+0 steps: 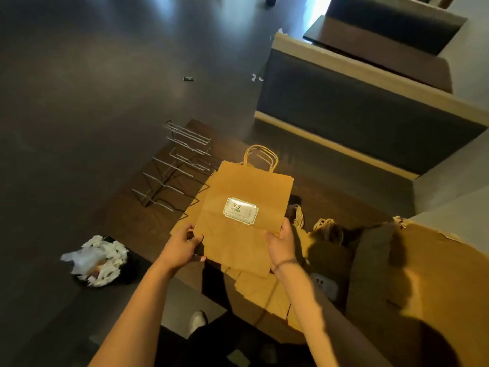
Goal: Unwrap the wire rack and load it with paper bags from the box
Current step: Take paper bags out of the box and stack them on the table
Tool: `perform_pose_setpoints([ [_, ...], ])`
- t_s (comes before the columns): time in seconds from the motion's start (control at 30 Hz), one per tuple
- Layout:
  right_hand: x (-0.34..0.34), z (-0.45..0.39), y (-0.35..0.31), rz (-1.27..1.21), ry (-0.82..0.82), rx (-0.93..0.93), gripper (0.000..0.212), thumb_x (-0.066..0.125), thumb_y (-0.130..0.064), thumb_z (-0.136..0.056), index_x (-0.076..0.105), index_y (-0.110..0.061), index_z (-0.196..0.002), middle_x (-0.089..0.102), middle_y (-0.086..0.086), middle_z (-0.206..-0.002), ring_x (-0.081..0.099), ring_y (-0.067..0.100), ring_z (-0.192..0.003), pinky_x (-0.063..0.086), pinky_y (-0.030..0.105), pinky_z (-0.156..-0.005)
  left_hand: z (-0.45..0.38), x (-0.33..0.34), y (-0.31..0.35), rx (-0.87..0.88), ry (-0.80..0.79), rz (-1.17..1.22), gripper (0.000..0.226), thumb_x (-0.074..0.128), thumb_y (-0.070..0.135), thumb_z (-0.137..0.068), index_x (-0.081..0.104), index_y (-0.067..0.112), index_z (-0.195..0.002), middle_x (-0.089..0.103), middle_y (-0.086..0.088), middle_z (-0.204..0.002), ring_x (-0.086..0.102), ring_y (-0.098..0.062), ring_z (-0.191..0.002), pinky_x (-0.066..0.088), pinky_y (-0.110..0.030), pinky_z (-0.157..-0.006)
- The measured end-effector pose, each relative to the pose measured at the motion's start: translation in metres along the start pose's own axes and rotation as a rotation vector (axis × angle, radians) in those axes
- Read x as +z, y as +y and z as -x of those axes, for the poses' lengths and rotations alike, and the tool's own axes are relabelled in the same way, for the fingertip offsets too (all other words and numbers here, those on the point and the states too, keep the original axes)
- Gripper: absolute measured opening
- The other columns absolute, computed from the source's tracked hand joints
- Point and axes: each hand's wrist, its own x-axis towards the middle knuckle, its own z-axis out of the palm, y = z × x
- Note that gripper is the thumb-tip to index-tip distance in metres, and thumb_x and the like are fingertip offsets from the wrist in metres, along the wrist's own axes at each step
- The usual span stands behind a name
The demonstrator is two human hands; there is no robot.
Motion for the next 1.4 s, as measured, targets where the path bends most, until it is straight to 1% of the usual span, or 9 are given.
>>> perform_pose_setpoints([
  [0.2, 0.059, -0.040, 0.027, 0.213, 0.003, 0.250, 0.046, 0.061, 0.002, -0.093, 0.045, -0.017, -0.132, 0.064, 0.010, -0.124, 0.062, 0.030, -0.112, 0.054, 0.043, -0.093, -0.044, -0.035, -0.016, -0.034, 0.196, -0.109, 0.023, 0.061, 0.013, -0.100, 0.059, 0.021, -0.122, 0.063, -0.012, -0.117, 0.069, -0.028, -0.096, 0.064, -0.037, -0.066],
  [0.3, 0.068, -0.034, 0.034, 0.367, -0.033, 0.452, 0.053, 0.051, -0.001, -0.098, 0.032, -0.015, -0.146, 0.059, 0.012, -0.128, 0.059, 0.024, -0.094, 0.048, 0.030, -0.063, -0.076, -0.049, -0.052, -0.170, 0.103, -0.181, 0.057, 0.074, 0.029, -0.080, 0.054, 0.023, -0.132, 0.064, -0.016, -0.125, 0.068, -0.036, -0.103, 0.062, -0.056, -0.082],
  [0.37, 0.070, -0.033, 0.039, 0.472, -0.032, 0.481, 0.059, 0.046, 0.000, -0.099, 0.025, -0.016, -0.153, 0.051, 0.011, -0.137, 0.054, 0.017, -0.083, 0.041, 0.027, -0.055, -0.067, -0.047, -0.037, -0.230, 0.078, -0.109, 0.051, 0.070, 0.014, -0.086, 0.051, 0.024, -0.132, 0.060, -0.014, -0.122, 0.066, -0.036, -0.098, 0.063, -0.053, -0.076],
  [0.47, 0.073, -0.030, 0.050, 0.582, -0.006, 0.486, 0.061, 0.048, -0.005, -0.100, 0.025, -0.017, -0.156, 0.048, 0.008, -0.136, 0.057, 0.023, -0.100, 0.048, 0.031, -0.068, -0.068, -0.044, -0.034, -0.273, 0.143, 0.073, 0.052, 0.062, -0.011, -0.091, 0.052, 0.024, -0.129, 0.057, -0.013, -0.110, 0.067, -0.033, -0.086, 0.064, -0.038, -0.058],
  [0.67, 0.077, -0.033, 0.060, 0.580, 0.061, 0.430, 0.047, 0.059, -0.017, -0.100, 0.037, -0.012, -0.141, 0.054, 0.008, -0.101, 0.056, 0.022, -0.083, 0.047, 0.037, -0.069, -0.066, -0.044, -0.038, -0.248, 0.308, 0.118, 0.034, 0.063, 0.000, -0.094, 0.058, 0.022, -0.119, 0.063, -0.003, -0.107, 0.066, -0.022, -0.088, 0.060, -0.048, -0.091],
  [0.9, 0.083, -0.028, 0.060, 0.546, 0.050, 0.413, 0.048, 0.056, -0.014, -0.098, 0.040, -0.017, -0.144, 0.063, 0.010, -0.112, 0.061, 0.020, -0.082, 0.045, 0.026, -0.052, -0.056, -0.051, -0.040, -0.151, 0.277, 0.088, 0.049, 0.066, 0.010, -0.095, 0.054, 0.017, -0.142, 0.061, -0.003, -0.130, 0.057, -0.018, -0.110, 0.050, -0.037, -0.096],
  [1.13, 0.086, -0.019, 0.056, 0.449, -0.003, 0.381, 0.048, 0.059, -0.007, -0.097, 0.041, -0.024, -0.137, 0.061, -0.007, -0.115, 0.064, 0.020, -0.099, 0.052, 0.035, -0.080, -0.047, -0.052, -0.043, -0.117, 0.179, 0.089, 0.050, 0.062, 0.003, -0.097, 0.050, 0.016, -0.144, 0.056, -0.002, -0.130, 0.058, -0.011, -0.098, 0.048, -0.033, -0.090],
  [1.27, 0.087, -0.014, 0.044, 0.600, -0.028, 0.363, 0.071, 0.064, -0.017, -0.094, 0.030, -0.015, -0.156, 0.048, 0.010, -0.149, 0.050, 0.029, -0.132, 0.044, 0.032, -0.101, -0.040, -0.054, -0.040, -0.100, 0.132, 0.007, 0.053, 0.064, 0.004, -0.096, 0.048, 0.015, -0.145, 0.058, 0.000, -0.124, 0.057, -0.018, -0.110, 0.046, -0.035, -0.097],
  [1.4, 0.087, -0.018, 0.041, 0.661, -0.135, 0.351, 0.080, 0.066, -0.025, -0.093, 0.020, -0.020, -0.160, 0.040, 0.009, -0.154, 0.049, 0.028, -0.133, 0.044, 0.030, -0.099, -0.037, -0.054, -0.033, -0.050, 0.093, -0.129, 0.044, 0.064, 0.002, -0.095, 0.049, 0.026, -0.129, 0.056, 0.009, -0.106, 0.053, -0.016, -0.112, 0.041, -0.032, -0.098],
])
